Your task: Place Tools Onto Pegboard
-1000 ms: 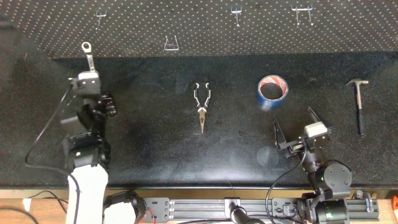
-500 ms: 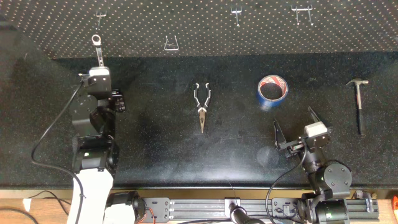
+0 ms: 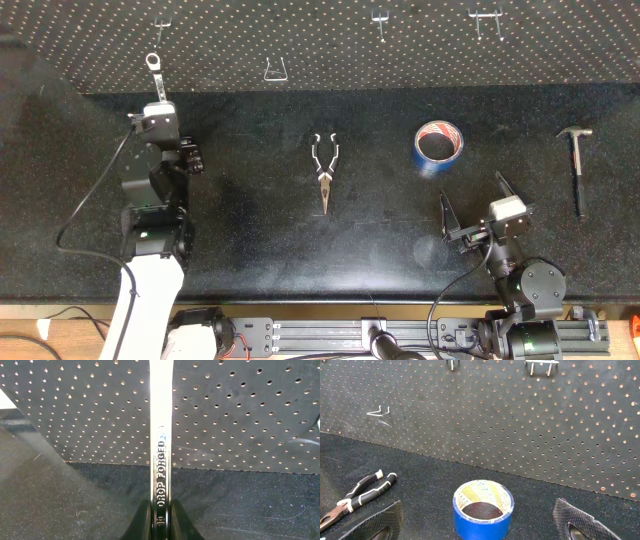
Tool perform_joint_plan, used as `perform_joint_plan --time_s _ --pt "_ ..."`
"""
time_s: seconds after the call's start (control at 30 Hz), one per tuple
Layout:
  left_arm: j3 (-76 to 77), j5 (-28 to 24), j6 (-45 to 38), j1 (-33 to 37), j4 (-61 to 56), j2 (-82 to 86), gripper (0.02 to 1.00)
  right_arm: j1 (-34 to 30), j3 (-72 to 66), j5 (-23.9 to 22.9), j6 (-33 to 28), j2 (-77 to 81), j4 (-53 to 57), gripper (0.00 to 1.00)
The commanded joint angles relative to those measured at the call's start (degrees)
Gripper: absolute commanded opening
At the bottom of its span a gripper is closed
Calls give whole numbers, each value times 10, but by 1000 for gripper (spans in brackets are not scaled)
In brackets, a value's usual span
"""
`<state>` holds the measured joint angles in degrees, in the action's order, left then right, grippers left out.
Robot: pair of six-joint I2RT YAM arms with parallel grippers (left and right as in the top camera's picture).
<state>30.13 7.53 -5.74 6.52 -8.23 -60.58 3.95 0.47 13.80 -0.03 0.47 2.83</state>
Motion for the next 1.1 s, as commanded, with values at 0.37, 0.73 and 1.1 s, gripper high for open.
perform_joint_plan --time_s 0.37,0.73,1.1 --pt "9 9 12 -2 -45 -30 29 4 -2 2 9 -4 1 976" --pt "27 9 13 -2 -57 -63 29 4 -2 2 9 -4 1 976" --pt "27 9 13 -2 -30 -17 27 4 -2 2 9 -4 1 976"
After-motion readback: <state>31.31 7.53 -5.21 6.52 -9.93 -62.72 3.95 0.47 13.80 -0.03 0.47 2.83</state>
